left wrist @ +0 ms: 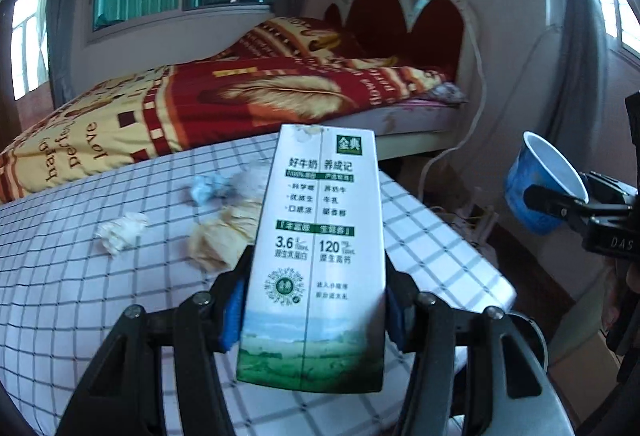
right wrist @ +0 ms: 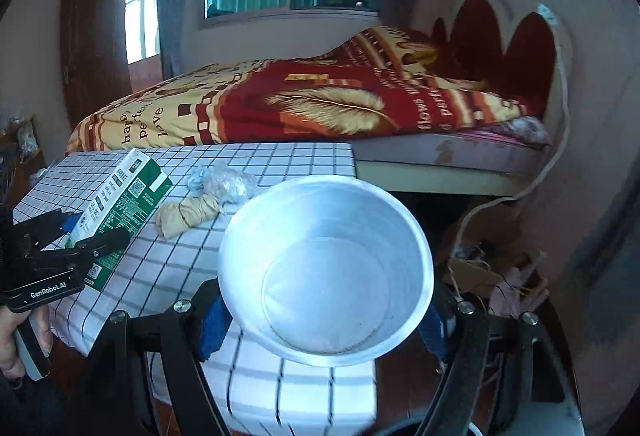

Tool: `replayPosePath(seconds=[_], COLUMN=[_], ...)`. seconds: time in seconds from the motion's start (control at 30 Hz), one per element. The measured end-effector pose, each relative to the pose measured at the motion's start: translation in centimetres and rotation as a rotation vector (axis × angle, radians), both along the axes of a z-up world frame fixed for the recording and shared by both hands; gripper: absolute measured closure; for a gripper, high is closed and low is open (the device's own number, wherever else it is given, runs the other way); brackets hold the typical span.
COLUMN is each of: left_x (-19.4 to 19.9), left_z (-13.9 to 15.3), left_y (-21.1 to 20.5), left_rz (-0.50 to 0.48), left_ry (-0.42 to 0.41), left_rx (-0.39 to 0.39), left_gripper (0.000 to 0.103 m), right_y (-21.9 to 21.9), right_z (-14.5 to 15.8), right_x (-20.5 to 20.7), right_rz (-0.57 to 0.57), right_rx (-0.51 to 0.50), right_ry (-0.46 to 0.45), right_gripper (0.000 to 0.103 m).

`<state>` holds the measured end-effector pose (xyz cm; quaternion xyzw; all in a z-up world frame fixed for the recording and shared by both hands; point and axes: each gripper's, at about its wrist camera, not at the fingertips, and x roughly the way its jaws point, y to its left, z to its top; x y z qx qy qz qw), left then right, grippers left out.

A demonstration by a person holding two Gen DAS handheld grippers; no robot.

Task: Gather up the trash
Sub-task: 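Carry the carton and blue cup over the bucket and open both tools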

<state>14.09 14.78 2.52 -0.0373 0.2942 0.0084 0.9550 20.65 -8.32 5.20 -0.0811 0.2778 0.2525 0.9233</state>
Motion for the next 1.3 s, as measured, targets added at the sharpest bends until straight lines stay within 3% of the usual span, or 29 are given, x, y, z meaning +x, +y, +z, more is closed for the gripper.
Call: replayPosePath(seconds=[0.5,1.3], left_x=[-2.3,-2.5], left_z=[-1.0,-3.9], left_y=[-9.4,-19.0], left_rz=[-0.167,-0.357], left_ry=[0.010,0.062], left_rx=[-0.008,0.028], left_gripper=[0.047,0.047], right_y=[-11.8,-21.7], right_z=[-1.1,-5.6], right_x=[-5.9,-8.1], right_rz=[-0.153,-0.266], right_rx=[0.021,0.037], right_ry=[0.009,0.042], right_gripper=[0.025,0.025])
